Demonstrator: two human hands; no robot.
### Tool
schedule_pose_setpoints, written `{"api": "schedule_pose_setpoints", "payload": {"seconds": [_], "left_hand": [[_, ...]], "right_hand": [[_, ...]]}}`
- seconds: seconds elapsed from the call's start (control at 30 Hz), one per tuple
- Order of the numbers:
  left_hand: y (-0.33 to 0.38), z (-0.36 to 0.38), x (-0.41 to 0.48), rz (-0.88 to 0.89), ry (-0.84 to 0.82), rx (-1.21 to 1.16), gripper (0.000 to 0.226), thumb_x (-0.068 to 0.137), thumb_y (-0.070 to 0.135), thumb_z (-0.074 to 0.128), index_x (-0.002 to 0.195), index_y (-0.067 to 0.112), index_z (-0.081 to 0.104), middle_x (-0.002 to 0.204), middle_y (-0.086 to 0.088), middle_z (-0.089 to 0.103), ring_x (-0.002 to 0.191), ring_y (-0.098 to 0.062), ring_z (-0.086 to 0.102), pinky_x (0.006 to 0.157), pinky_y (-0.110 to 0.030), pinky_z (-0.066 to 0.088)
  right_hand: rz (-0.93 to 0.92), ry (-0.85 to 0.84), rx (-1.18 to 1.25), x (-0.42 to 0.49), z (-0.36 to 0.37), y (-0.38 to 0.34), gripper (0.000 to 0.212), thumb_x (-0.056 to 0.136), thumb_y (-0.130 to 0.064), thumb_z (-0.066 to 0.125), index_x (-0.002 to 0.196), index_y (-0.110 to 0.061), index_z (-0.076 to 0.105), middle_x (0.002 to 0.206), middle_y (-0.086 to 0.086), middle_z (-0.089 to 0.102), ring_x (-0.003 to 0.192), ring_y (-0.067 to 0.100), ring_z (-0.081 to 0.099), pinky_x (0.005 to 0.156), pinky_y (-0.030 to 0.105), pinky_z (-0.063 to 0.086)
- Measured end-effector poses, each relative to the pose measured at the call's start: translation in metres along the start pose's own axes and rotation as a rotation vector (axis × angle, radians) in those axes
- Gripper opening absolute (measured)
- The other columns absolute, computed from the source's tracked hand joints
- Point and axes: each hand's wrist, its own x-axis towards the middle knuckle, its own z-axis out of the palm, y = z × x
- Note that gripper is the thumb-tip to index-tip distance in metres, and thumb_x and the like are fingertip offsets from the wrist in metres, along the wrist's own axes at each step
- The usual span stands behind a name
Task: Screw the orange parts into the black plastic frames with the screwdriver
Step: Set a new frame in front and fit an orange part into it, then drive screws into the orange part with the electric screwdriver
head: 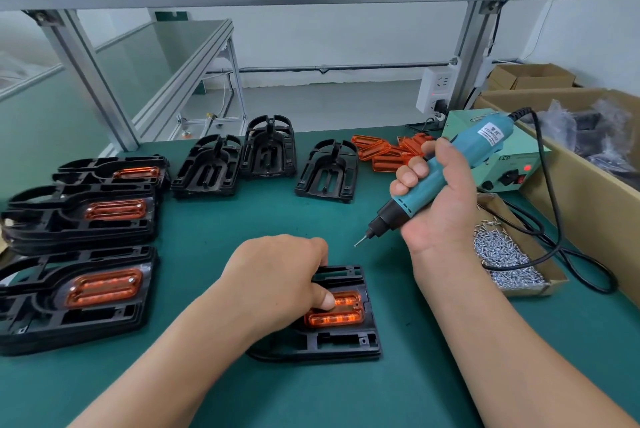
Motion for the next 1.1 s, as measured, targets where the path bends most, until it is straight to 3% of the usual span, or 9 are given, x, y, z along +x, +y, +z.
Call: {"api": "schedule_pose_setpoints", "payload": {"seconds": [0.27,0.4,0.47,0.57,0.67,0.73,0.9,1.1], "left_hand": [[-0.006,0.0,-0.01,-0.006,-0.028,0.019,0.044,0.084,0.071,0.068,0.105,0.035,0.054,0.086,0.011,0.062,0.084,-0.015,0.061,0.064,-0.034,0.043],[-0.01,0.001,-0.012,0.036,-0.016,-0.07,0.051,0.089,0.069,0.062,0.131,0.042,0.053,0.086,0.02,0.054,0.092,-0.009,0.059,0.073,-0.033,0.043],[-0.016,0.001,-0.009,0.043,0.012,-0.297,0.047,0.097,0.06,0.056,0.14,0.042,0.051,0.082,0.017,0.053,0.083,-0.002,0.054,0.074,-0.027,0.041],[-0.026,0.0,-0.002,-0.005,0.096,-0.911,0.035,0.106,0.026,0.05,0.138,0.036,0.058,0.079,0.015,0.062,0.067,-0.003,0.054,0.071,-0.023,0.047],[-0.027,-0.006,-0.002,-0.012,-0.012,-1.435,0.046,0.101,-0.008,0.042,0.137,0.015,0.059,0.093,-0.002,0.072,0.074,-0.012,0.06,0.072,-0.025,0.056],[-0.026,-0.008,-0.002,0.005,-0.068,-1.571,0.04,0.101,-0.015,0.044,0.131,0.004,0.062,0.104,-0.011,0.076,0.083,-0.018,0.07,0.078,-0.029,0.062],[-0.026,-0.004,0.0,0.03,-0.112,-1.522,0.022,0.106,0.0,0.053,0.126,0.004,0.064,0.106,-0.018,0.079,0.098,-0.03,0.078,0.074,-0.027,0.064],[-0.023,0.004,0.002,0.037,-0.08,-1.342,0.008,0.103,0.012,0.065,0.108,0.005,0.065,0.096,-0.016,0.08,0.085,-0.031,0.08,0.059,-0.027,0.061]], "right_hand": [[0.008,-0.011,0.002,0.0,0.002,0.0,0.015,0.104,-0.024,0.057,0.092,-0.014,0.059,0.07,-0.002,0.048,0.057,0.012,0.047,0.054,0.023,0.045],[0.005,-0.008,-0.001,0.0,0.002,0.0,0.016,0.105,-0.023,0.057,0.092,-0.014,0.059,0.07,-0.001,0.048,0.057,0.012,0.048,0.054,0.024,0.045],[0.003,-0.003,0.005,0.001,0.002,-0.001,0.016,0.105,-0.023,0.056,0.093,-0.013,0.058,0.07,-0.001,0.048,0.058,0.012,0.048,0.054,0.024,0.045],[-0.003,0.002,0.017,0.001,0.002,-0.002,0.015,0.105,-0.023,0.056,0.093,-0.013,0.058,0.07,-0.001,0.048,0.058,0.012,0.047,0.054,0.024,0.045],[0.001,-0.004,0.023,0.0,0.002,-0.001,0.015,0.105,-0.023,0.056,0.094,-0.013,0.057,0.07,-0.001,0.047,0.058,0.012,0.047,0.054,0.024,0.044],[0.006,-0.008,0.024,0.0,0.002,-0.001,0.015,0.105,-0.024,0.056,0.094,-0.013,0.058,0.07,-0.001,0.047,0.058,0.012,0.047,0.054,0.024,0.045],[0.005,-0.007,0.027,0.0,0.002,0.0,0.015,0.103,-0.024,0.059,0.094,-0.013,0.058,0.071,-0.001,0.048,0.059,0.013,0.048,0.054,0.024,0.045],[-0.005,-0.028,0.057,0.0,0.003,-0.001,0.015,0.104,-0.023,0.057,0.094,-0.012,0.058,0.071,0.0,0.047,0.058,0.013,0.048,0.054,0.024,0.045]]}}
